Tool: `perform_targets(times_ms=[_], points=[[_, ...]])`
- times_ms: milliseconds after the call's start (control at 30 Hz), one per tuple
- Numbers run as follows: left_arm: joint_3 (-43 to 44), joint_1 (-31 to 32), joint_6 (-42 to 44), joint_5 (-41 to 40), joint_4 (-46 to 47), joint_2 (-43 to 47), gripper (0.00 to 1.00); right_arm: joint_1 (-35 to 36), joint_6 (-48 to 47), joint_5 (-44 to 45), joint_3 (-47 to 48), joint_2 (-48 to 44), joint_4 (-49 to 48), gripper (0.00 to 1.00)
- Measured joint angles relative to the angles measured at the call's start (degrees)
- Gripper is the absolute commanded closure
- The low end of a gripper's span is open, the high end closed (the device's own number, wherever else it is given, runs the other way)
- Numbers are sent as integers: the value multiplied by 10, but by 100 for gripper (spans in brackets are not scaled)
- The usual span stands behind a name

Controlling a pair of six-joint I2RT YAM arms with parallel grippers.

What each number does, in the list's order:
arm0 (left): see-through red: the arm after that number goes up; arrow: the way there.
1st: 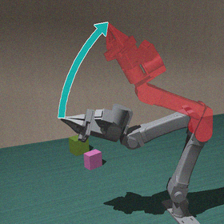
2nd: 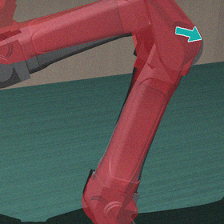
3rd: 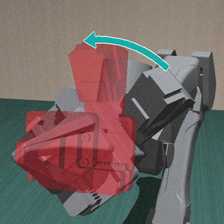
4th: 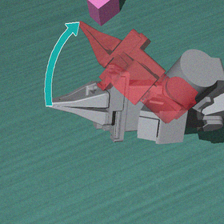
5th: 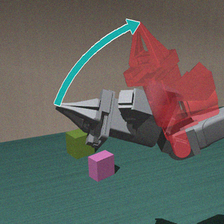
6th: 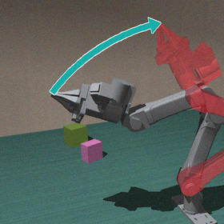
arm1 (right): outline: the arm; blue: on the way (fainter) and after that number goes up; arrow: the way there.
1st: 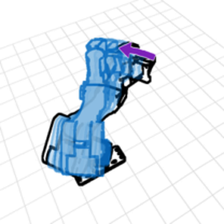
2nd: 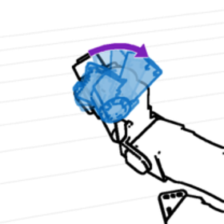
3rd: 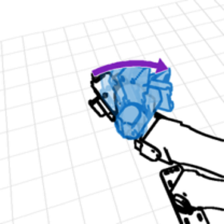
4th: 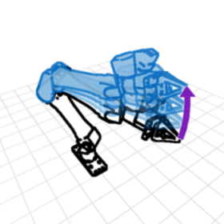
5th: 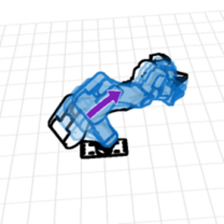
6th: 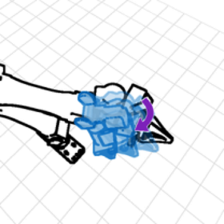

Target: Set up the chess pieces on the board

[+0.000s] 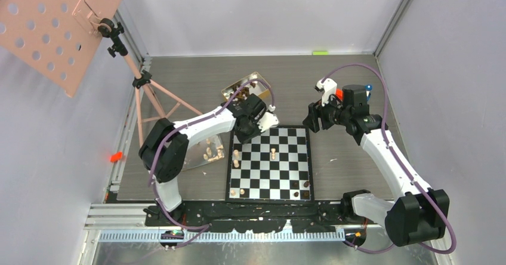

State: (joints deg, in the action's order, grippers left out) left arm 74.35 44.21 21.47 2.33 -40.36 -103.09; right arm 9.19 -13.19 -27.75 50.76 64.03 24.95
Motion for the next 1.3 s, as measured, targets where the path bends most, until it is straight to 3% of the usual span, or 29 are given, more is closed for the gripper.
perform_targets(times_ms=[633,1100,1300], points=[[23,0,-5,-9,-3,-27,90,0,-2,-1,0,1,4,33],[24,0,-16,-18,-3,-29,56,0,-2,-7,0,1,4,33],[24,0,-18,-27,-7,-10,35,0,-2,-22,0,1,5,33]])
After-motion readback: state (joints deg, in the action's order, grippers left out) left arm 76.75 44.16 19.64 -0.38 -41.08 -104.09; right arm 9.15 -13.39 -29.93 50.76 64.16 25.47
